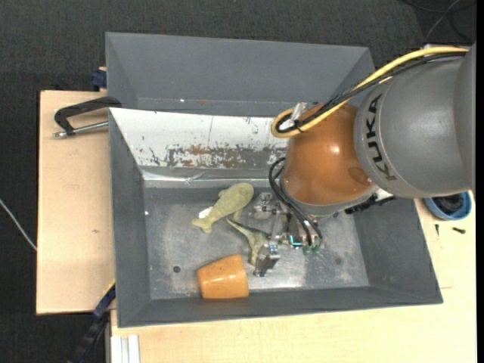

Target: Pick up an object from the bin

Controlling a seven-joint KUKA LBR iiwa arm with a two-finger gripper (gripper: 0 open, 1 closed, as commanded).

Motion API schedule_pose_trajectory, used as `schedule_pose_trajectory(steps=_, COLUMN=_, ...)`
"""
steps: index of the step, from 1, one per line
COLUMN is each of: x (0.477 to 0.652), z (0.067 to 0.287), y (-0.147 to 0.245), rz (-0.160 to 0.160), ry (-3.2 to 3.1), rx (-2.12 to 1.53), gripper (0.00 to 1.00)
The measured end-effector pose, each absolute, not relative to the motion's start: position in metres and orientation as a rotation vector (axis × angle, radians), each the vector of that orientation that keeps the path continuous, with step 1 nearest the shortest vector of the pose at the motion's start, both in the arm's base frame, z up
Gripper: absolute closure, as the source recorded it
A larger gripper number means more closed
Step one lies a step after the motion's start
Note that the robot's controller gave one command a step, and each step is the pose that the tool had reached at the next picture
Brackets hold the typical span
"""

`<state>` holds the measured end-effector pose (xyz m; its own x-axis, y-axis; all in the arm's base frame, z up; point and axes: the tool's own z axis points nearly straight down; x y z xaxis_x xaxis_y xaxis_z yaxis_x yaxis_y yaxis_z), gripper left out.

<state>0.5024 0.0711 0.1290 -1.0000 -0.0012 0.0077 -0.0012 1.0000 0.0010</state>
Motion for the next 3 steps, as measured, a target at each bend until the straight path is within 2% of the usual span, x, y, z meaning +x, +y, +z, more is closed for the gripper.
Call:
schedule_pose_trajectory(steps=1, x=0.522, z=0.072, y=0.031, rz=-0.005, ry=-3.119, rx=-0.384, gripper=0.0)
schedule_pose_trajectory(steps=2, x=0.514, z=0.072, y=0.061, rz=-0.006, ry=-2.969, rx=-1.049, gripper=0.0)
schedule_pose_trajectory(steps=3, x=0.515, z=0.074, y=0.061, rz=-0.005, ry=-2.967, rx=-1.046, gripper=0.0)
